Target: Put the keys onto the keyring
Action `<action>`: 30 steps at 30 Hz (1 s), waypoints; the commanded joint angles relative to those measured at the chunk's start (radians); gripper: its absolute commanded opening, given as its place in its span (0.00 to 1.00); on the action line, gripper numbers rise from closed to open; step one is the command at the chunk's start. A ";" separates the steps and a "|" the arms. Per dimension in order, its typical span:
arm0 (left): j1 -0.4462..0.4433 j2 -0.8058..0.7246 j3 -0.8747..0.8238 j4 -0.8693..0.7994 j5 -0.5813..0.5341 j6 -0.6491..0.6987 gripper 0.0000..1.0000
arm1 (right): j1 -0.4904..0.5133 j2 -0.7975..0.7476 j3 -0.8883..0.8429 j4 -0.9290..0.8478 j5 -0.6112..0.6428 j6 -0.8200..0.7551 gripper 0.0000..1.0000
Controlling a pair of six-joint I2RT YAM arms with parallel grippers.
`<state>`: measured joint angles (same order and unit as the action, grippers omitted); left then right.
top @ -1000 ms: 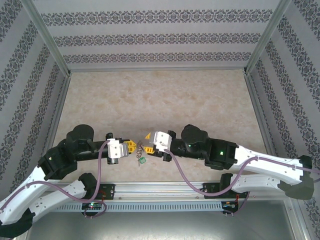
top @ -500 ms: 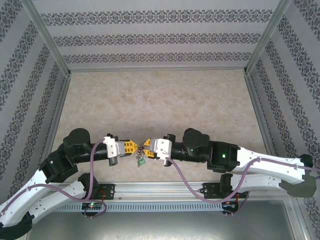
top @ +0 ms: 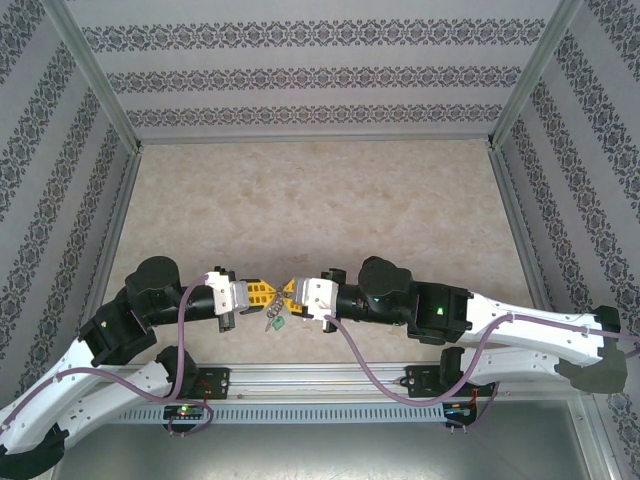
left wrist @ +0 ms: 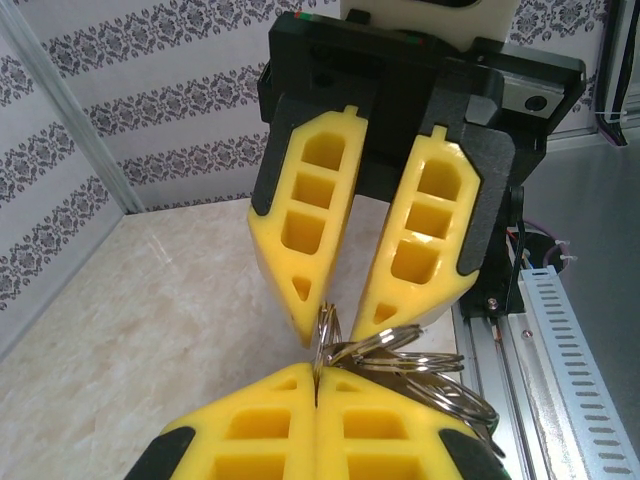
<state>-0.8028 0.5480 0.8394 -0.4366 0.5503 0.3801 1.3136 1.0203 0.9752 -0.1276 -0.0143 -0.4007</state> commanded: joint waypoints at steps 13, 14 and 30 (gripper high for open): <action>0.008 0.002 -0.003 0.009 0.005 0.010 0.00 | 0.000 0.009 0.046 -0.032 0.110 -0.036 0.00; 0.008 0.006 0.004 -0.014 -0.011 0.024 0.01 | 0.000 0.007 0.055 -0.055 0.129 -0.047 0.00; 0.008 0.072 0.187 -0.244 -0.187 0.267 0.30 | -0.001 0.128 0.335 -0.548 0.132 -0.136 0.00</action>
<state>-0.8028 0.5922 0.9855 -0.6365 0.3710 0.5774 1.3128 1.1446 1.2613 -0.5976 0.1452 -0.5240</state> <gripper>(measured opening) 0.304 0.063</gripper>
